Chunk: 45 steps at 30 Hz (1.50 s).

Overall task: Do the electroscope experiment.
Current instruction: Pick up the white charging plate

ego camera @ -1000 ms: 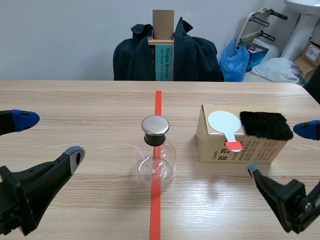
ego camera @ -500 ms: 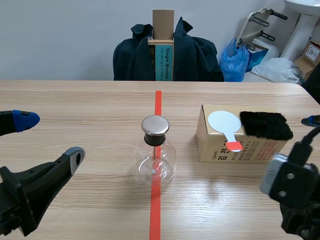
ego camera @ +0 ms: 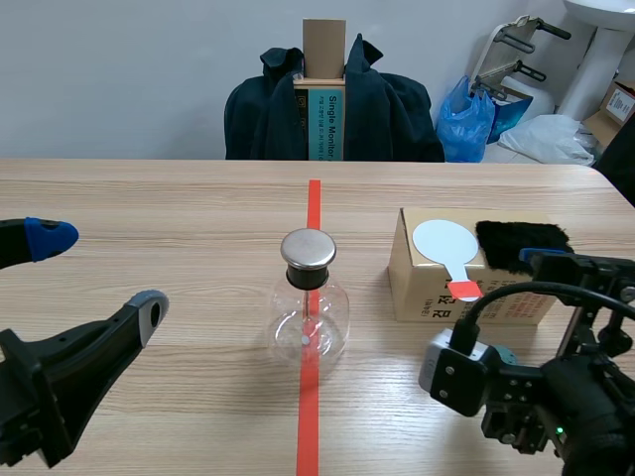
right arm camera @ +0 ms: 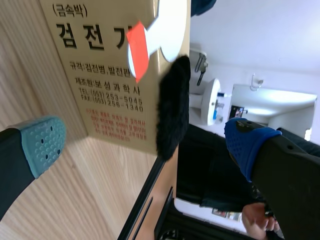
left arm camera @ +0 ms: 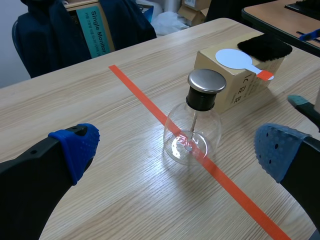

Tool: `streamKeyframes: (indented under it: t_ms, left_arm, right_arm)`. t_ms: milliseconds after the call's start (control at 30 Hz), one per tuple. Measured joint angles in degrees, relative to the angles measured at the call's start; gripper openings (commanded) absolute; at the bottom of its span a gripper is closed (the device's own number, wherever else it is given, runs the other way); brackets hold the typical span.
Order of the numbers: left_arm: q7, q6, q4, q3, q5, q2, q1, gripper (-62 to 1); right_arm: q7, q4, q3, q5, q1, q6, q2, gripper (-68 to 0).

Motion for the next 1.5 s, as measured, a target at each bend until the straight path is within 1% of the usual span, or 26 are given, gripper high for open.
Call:
streamKeyframes:
  t_ms: [133,300,567,800,833,867,933,1000,1167,1233,1300,1367,1400,1500]
  left_arm:
    - [0.0,0.0,0.0,0.0,0.0,0.0,0.0,1.4]
    - [0.0,0.0,0.0,0.0,0.0,0.0,0.0,1.4]
    - [0.0,0.0,0.0,0.0,0.0,0.0,0.0,1.4]
    - [0.0,0.0,0.0,0.0,0.0,0.0,0.0,1.4]
    - [0.0,0.0,0.0,0.0,0.0,0.0,0.0,1.4]
    - [0.0,0.0,0.0,0.0,0.0,0.0,0.0,1.4]
    - [0.0,0.0,0.0,0.0,0.0,0.0,0.0,1.4]
    - [0.0,0.0,0.0,0.0,0.0,0.0,0.0,1.4]
    - [0.0,0.0,0.0,0.0,0.0,0.0,0.0,1.4]
    - [0.0,0.0,0.0,0.0,0.0,0.0,0.0,1.4]
    - [0.0,0.0,0.0,0.0,0.0,0.0,0.0,1.4]
    - [0.0,0.0,0.0,0.0,0.0,0.0,0.0,1.4]
    - [0.0,0.0,0.0,0.0,0.0,0.0,0.0,1.4]
    - [0.0,0.0,0.0,0.0,0.0,0.0,0.0,1.4]
  right_arm:
    - [3.0,-5.4,-0.9,-1.2,4.2,-0.4,0.1,0.4]
    - [8.9,-9.9,-1.0,-2.8,7.5,-0.4,0.1,0.4]
    - [14.6,-10.3,-1.0,-3.6,8.5,-0.4,0.2,0.4]
    - [14.5,-10.3,-1.0,-3.8,8.5,-0.8,0.2,0.4]
    - [14.5,-10.3,-1.0,-3.9,8.5,-1.1,0.2,0.4]
    - [14.5,-10.3,-1.0,-4.2,8.5,-1.3,0.2,-1.4]
    - [14.5,-10.3,-1.0,-5.1,8.8,-1.5,0.2,-8.2]
    - [14.5,-10.3,-1.0,-5.2,9.3,-1.5,0.1,-18.6]
    - [14.5,-10.3,-1.0,-5.4,10.4,-1.5,0.2,-50.4]
    - [14.5,-10.3,-1.0,-5.4,10.4,-1.5,0.2,-58.9]
    - [14.4,-10.3,-1.0,-5.4,10.4,-2.1,0.2,-63.7]
    - [14.3,-10.3,-1.0,-5.4,10.4,-3.9,0.2,-66.9]
    - [14.3,-10.3,-1.0,-5.4,10.4,-5.2,0.2,-66.9]
    - [14.3,-10.3,-1.0,-5.4,10.4,-7.6,0.9,-66.9]
